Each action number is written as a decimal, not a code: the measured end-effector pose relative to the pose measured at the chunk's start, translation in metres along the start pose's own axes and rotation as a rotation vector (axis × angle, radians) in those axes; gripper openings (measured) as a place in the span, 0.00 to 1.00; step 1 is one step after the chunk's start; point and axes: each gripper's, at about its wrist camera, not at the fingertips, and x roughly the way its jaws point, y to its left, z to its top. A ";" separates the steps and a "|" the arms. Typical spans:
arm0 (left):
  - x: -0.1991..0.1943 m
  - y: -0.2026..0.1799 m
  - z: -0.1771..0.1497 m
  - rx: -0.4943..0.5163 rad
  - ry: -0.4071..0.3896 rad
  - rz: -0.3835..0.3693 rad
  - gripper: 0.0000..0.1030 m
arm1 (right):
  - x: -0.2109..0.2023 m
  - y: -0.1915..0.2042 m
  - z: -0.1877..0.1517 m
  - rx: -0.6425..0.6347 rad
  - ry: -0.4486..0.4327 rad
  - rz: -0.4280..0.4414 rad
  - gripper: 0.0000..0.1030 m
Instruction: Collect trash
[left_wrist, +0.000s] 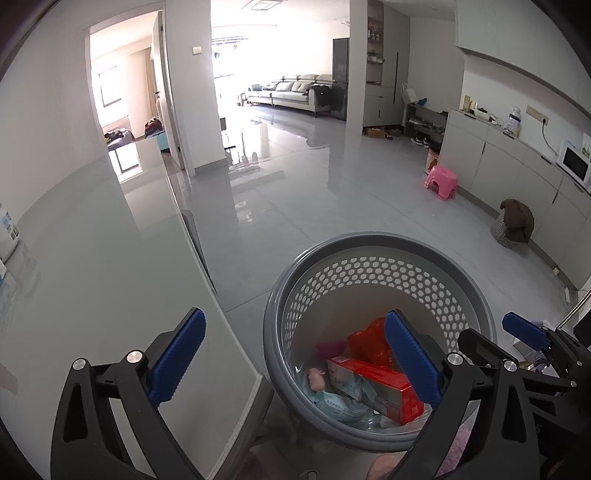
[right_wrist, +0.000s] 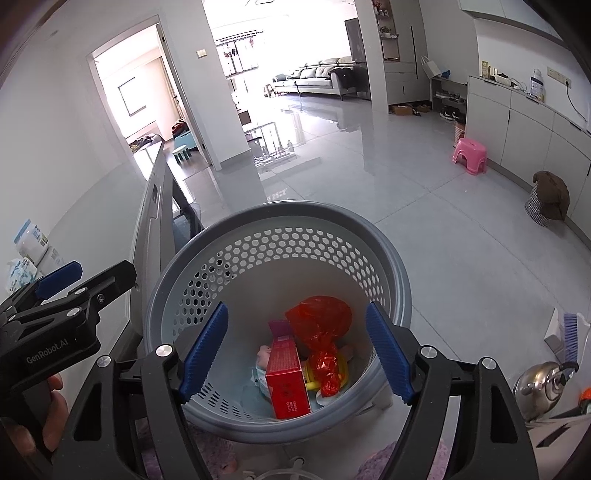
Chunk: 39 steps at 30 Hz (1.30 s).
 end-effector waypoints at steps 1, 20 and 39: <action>-0.001 0.001 0.000 -0.002 -0.001 0.001 0.93 | -0.001 0.000 0.001 -0.001 -0.002 0.000 0.72; -0.017 0.010 -0.006 -0.024 -0.017 0.026 0.94 | -0.016 0.011 0.001 -0.010 -0.045 -0.012 0.75; -0.035 0.020 -0.009 -0.053 -0.053 0.055 0.94 | -0.028 0.020 -0.002 -0.039 -0.068 -0.013 0.75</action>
